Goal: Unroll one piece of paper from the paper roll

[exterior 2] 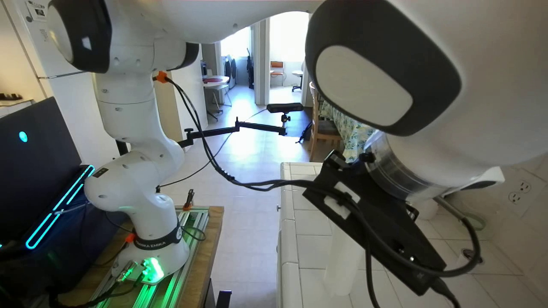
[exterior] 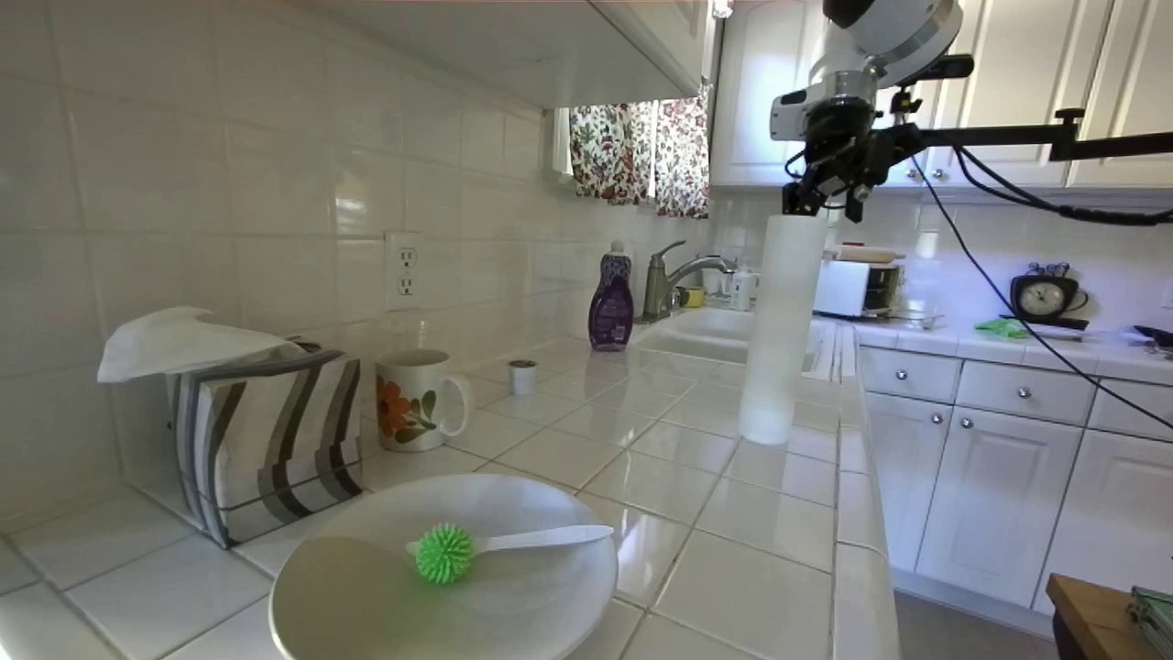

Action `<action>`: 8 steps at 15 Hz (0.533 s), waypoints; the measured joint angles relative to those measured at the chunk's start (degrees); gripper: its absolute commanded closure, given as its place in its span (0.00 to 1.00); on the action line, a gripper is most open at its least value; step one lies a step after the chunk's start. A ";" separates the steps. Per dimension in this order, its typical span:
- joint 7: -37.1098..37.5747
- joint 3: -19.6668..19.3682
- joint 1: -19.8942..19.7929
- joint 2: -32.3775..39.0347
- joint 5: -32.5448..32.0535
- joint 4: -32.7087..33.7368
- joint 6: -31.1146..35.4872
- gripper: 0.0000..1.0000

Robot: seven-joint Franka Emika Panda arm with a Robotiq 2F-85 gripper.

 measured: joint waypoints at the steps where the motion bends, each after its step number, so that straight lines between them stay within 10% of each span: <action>1: -0.09 0.01 0.00 0.00 0.00 -0.15 0.00 0.35; 8: -0.22 0.11 0.04 -0.04 -0.03 -0.60 0.00 0.58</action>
